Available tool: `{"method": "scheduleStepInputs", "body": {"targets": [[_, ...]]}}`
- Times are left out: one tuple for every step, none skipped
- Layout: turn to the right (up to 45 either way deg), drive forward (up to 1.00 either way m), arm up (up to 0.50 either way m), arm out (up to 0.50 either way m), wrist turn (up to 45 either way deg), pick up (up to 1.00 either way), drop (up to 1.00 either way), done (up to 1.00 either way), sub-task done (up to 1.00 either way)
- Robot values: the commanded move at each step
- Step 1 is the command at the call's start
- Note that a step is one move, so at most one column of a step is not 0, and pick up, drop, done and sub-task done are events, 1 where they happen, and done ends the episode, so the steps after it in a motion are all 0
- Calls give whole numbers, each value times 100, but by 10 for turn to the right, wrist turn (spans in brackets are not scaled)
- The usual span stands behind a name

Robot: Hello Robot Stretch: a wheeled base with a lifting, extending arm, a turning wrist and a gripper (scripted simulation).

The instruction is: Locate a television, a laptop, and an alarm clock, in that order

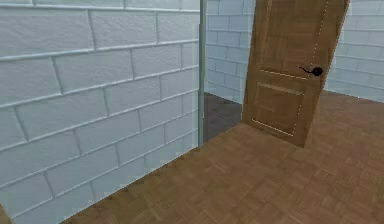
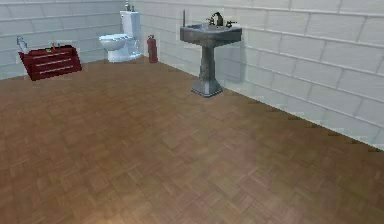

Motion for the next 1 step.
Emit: {"method": "scheduleStepInputs", "body": {"targets": [[0, 5, 0, 0, 0, 0, 0, 0, 0]]}}
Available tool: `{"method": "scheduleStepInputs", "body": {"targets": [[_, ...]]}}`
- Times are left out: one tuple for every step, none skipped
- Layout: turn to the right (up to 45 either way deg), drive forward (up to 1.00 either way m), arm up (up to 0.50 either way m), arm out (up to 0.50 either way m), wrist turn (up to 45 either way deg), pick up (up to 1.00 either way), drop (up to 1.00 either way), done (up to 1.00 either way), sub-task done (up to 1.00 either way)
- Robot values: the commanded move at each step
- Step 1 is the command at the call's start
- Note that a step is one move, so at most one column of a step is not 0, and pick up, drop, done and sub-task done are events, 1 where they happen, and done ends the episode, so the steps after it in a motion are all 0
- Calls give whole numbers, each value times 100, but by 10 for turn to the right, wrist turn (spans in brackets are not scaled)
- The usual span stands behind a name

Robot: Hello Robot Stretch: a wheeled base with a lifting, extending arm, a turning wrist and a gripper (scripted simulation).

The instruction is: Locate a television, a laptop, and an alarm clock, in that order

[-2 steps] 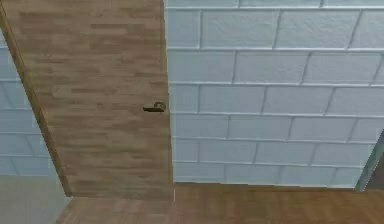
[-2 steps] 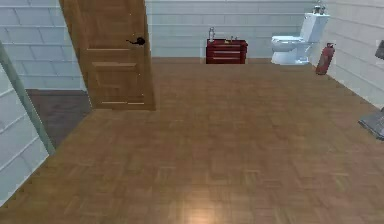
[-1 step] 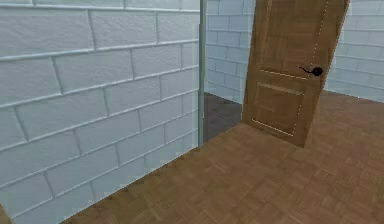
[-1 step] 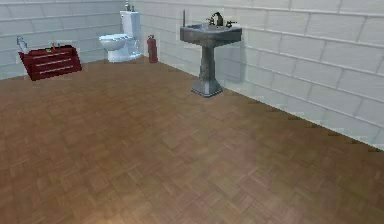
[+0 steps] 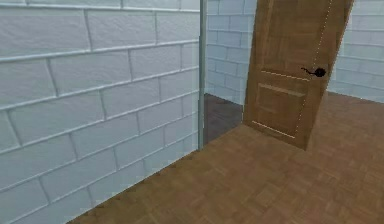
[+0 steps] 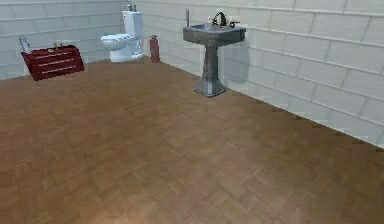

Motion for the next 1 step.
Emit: {"method": "scheduleStepInputs", "body": {"targets": [[-450, 0, 0, 0, 0, 0, 0, 0, 0]]}}
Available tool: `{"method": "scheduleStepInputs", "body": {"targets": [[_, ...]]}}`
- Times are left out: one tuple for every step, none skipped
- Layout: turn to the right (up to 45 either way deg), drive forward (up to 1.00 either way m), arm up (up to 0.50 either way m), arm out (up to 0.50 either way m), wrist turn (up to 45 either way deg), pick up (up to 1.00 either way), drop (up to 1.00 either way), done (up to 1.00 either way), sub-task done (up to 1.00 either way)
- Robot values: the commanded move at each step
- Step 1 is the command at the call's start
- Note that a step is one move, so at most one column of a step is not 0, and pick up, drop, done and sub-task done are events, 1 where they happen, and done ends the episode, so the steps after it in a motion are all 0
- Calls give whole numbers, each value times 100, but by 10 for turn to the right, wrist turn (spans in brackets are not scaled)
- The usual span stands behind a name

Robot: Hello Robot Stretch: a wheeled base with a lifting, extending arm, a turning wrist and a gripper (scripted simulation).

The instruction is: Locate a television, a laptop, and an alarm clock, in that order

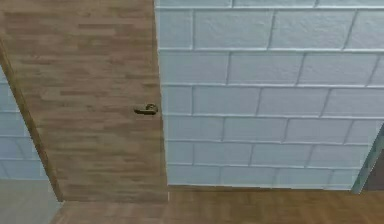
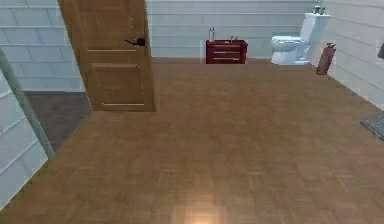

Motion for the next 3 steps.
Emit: {"method": "scheduleStepInputs", "body": {"targets": [[-450, 0, 0, 0, 0, 0, 0, 0, 0], [-390, 0, 0, 0, 0, 0, 0, 0, 0], [0, 100, 0, 0, 0, 0, 0, 0, 0]]}}
